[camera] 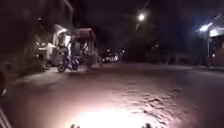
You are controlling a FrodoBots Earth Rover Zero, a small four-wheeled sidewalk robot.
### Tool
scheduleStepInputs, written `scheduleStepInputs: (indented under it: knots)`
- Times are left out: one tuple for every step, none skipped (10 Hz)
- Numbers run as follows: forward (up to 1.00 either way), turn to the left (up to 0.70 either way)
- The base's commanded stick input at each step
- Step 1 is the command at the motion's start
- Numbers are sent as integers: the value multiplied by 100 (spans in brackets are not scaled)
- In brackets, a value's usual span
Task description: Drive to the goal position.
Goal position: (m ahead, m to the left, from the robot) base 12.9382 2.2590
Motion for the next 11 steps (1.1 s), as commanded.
scheduleStepInputs:
  knots:
    - [70,0]
    - [70,0]
    - [70,0]
    - [70,0]
    - [70,0]
    - [70,0]
    - [70,0]
    - [70,0]
    - [70,0]
    - [70,0]
    - [70,0]
